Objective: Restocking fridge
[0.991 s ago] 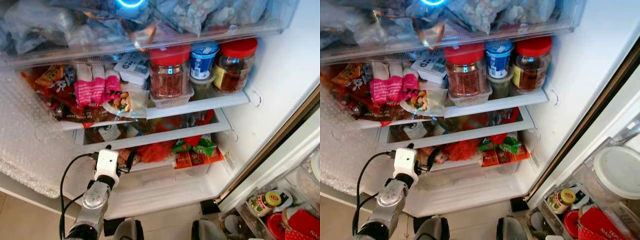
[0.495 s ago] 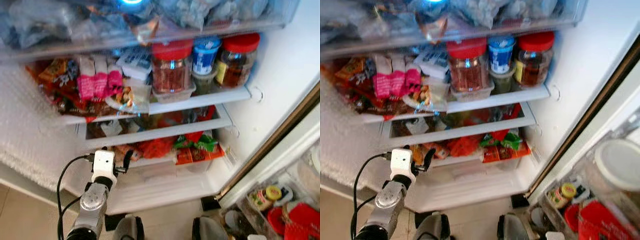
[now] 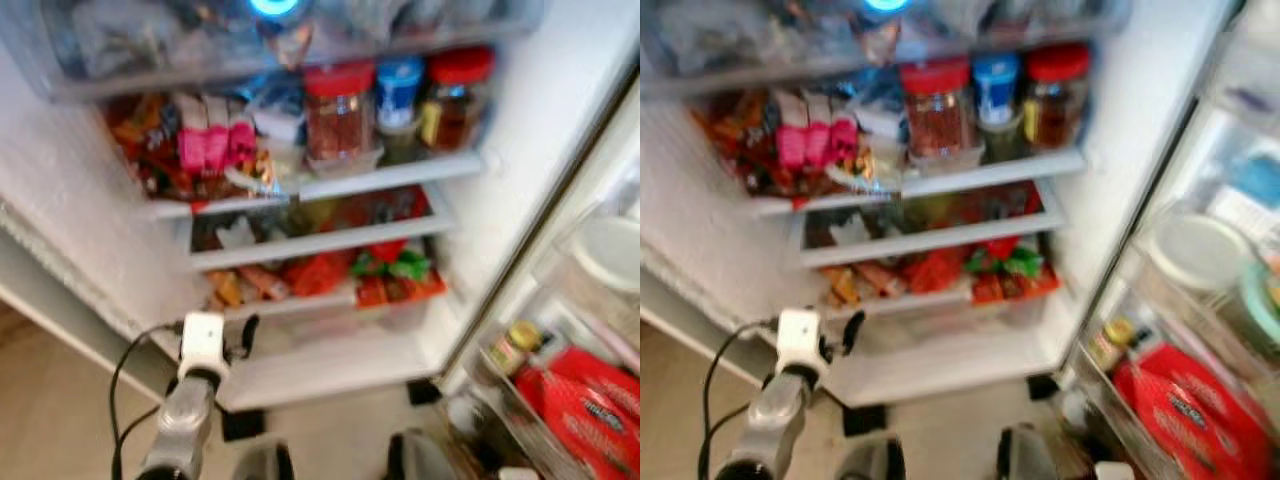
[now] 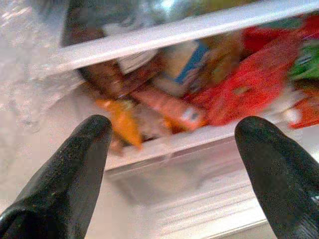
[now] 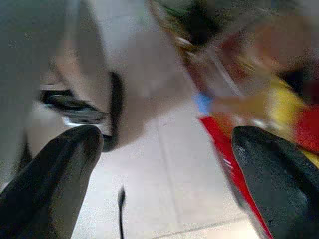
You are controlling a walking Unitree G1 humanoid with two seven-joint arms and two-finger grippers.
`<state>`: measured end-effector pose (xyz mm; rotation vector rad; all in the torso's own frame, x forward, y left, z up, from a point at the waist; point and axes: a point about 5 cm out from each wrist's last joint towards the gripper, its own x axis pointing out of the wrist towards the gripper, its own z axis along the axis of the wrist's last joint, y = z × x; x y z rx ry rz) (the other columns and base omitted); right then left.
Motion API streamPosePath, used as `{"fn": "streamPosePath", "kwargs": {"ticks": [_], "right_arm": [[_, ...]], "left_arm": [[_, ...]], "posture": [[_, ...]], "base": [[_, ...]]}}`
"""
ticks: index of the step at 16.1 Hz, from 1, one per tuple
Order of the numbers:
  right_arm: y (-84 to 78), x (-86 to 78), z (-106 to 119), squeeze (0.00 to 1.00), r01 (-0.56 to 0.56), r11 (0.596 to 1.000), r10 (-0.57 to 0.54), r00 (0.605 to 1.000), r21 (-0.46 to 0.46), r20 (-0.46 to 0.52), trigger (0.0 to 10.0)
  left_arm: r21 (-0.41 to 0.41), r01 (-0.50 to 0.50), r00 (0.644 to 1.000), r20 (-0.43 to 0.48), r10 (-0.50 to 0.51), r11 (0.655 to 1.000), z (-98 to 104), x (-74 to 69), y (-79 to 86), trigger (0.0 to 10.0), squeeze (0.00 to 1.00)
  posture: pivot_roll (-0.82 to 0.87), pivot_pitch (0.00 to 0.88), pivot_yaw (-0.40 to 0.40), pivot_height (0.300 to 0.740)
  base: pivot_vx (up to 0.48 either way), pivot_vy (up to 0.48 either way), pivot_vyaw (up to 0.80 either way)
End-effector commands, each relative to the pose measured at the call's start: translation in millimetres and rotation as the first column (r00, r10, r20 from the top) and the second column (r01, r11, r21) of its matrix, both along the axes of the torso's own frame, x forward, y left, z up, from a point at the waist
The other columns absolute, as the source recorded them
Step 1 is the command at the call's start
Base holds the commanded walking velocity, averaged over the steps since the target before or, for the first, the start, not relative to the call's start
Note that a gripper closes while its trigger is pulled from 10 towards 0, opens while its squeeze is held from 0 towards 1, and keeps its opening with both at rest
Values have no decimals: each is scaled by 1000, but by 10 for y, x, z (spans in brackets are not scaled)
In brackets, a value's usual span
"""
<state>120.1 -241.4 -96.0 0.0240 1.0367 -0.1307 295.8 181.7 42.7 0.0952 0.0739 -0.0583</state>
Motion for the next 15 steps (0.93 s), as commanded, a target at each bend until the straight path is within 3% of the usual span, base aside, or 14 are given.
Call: {"fn": "streamPosePath", "kwargs": {"ticks": [1, 3, 5, 8, 9, 12, 15], "right_arm": [[43, -128, -51, 0, 34, 999, -33, 999, 16, -32, 10000], [59, -126, -54, 0, 18, 999, -17, 999, 26, -35, 10000], [68, -127, -56, 0, 15, 999, -14, 999, 29, -37, 10000], [85, -134, -62, 0, 23, 999, -21, 999, 34, -37, 10000], [86, -138, -64, 0, 27, 999, -25, 999, 34, -38, 10000], [95, -145, -68, 0, 31, 999, -30, 999, 38, -39, 10000], [100, -133, -65, 0, 32, 999, -31, 999, 42, -35, 10000]], "left_arm": [[15, -16, 999, -38, 17, 1000, -75, -59, 67, 10000, 0], [14, -27, 998, -49, 28, 1000, -91, -65, 93, 10000, 0], [-13, -86, 988, -127, 83, 996, -221, -119, 159, 10000, 0], [19, -205, 898, -393, 196, 978, -667, -458, 358, 10000, 0], [50, -244, 835, -498, 236, 968, -844, -676, 461, 10000, 0], [116, -251, 748, -607, 268, 961, -1043, -981, 541, 10000, 0], [126, -261, 714, -642, 279, 957, -1104, -1054, 523, 10000, 0]], "posture": [[-69, 89, 39, 641], [-72, 77, 44, 641], [-70, 70, 47, 641], [-75, 46, 52, 641], [-75, 41, 55, 641], [-76, 34, 58, 641], [-72, 51, 38, 641]], "base": [[-311, 0, 0], [-306, 0, 0], [-127, 0, 0], [0, 0, 0], [0, 0, 0], [0, 254, 0], [0, 475, 0]]}}
